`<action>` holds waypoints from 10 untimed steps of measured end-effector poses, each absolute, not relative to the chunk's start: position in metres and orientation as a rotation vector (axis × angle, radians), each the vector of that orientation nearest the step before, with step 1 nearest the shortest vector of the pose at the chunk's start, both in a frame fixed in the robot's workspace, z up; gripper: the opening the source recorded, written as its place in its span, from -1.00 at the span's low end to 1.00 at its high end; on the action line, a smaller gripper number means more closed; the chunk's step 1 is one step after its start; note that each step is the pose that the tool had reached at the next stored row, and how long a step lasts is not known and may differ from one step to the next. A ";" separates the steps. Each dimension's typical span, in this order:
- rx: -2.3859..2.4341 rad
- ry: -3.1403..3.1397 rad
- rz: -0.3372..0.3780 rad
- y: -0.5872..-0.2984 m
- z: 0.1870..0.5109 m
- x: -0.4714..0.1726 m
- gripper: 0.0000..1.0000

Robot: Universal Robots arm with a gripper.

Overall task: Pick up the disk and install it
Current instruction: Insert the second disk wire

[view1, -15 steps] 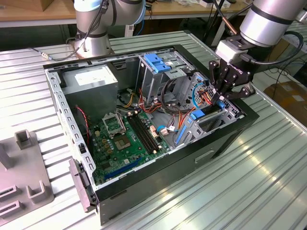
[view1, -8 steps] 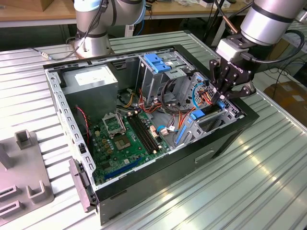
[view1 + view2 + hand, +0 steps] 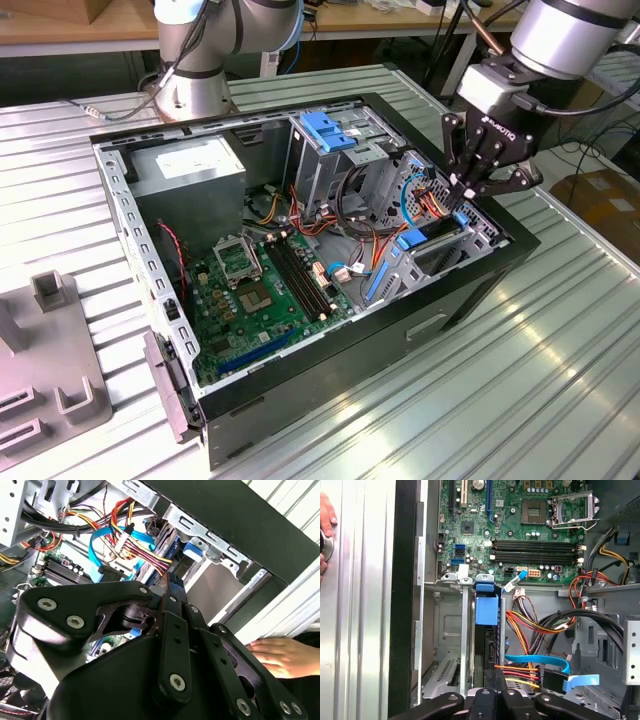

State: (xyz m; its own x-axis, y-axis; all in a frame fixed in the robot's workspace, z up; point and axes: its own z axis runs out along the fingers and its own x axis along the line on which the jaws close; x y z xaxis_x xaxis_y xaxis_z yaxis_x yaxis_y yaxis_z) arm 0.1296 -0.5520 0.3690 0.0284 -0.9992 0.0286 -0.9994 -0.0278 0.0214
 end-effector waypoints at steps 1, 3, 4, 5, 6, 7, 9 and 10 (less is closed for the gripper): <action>2.218 -2.156 0.027 -0.549 0.369 0.130 -0.80; 2.216 -2.154 0.030 -0.545 0.369 0.129 -0.80; 2.216 -2.154 0.031 -0.544 0.369 0.129 -0.80; 2.216 -2.153 0.031 -0.543 0.369 0.128 -0.80; 2.215 -2.153 0.030 -0.543 0.369 0.128 -0.80; 2.214 -2.152 0.029 -0.542 0.369 0.128 -0.80; 2.213 -2.150 0.028 -0.540 0.370 0.127 -0.80; 2.213 -2.150 0.028 -0.539 0.371 0.127 -0.80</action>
